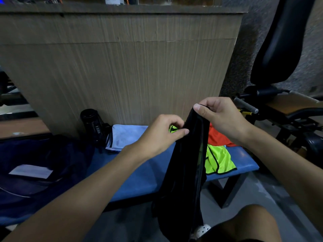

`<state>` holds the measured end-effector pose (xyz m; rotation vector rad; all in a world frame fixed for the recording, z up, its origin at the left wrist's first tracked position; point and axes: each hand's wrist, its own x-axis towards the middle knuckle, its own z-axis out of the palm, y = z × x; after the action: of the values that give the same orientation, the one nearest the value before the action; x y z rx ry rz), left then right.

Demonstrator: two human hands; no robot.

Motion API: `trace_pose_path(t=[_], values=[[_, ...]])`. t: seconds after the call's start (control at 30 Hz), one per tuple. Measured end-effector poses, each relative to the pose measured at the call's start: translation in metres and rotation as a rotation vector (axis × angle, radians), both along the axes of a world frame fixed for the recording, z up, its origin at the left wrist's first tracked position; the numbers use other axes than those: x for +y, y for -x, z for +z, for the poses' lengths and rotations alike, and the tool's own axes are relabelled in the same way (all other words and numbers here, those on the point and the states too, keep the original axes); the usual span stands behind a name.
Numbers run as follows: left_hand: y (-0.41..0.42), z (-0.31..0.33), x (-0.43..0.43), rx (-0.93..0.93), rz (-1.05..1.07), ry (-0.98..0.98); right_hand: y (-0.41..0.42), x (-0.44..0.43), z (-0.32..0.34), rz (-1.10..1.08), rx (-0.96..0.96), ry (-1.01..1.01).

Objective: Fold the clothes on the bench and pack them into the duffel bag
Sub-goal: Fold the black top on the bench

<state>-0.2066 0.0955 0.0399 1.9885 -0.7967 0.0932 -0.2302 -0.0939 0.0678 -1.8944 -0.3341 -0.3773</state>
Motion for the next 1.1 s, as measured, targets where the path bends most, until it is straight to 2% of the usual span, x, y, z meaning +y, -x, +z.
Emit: trace_pose_path(t=[0.13,0.23,0.37,0.5,0.57,0.67,0.73,0.87,1.0,1.1], values=[[-0.005,0.003,-0.003,0.03,0.047,0.128,0.0,-0.006,0.0,-0.031,-0.031,-0.067],[-0.014,0.009,0.0,0.122,0.07,0.245,0.002,-0.016,0.001,-0.039,-0.035,-0.06],[-0.014,0.016,-0.003,0.125,0.067,0.259,0.008,-0.023,0.006,0.032,0.041,-0.015],[-0.015,0.021,-0.006,0.3,0.056,0.286,0.011,-0.029,0.009,0.129,0.167,0.009],[-0.015,0.021,-0.001,0.237,0.02,0.239,0.014,-0.033,0.01,0.16,0.207,0.019],[-0.015,0.017,0.006,0.045,-0.076,0.011,0.016,-0.033,0.01,0.119,0.166,-0.006],[-0.017,0.014,0.006,-0.082,-0.054,-0.1,0.016,-0.032,0.009,0.103,0.166,-0.002],[-0.023,0.013,0.008,-0.185,0.012,-0.131,0.015,-0.027,0.01,0.113,0.241,0.031],[-0.023,0.014,0.01,-0.195,-0.019,-0.189,0.01,-0.022,0.01,-0.05,0.052,0.336],[-0.022,0.013,0.009,-0.199,-0.019,-0.16,0.006,-0.021,0.011,-0.097,-0.103,0.403]])
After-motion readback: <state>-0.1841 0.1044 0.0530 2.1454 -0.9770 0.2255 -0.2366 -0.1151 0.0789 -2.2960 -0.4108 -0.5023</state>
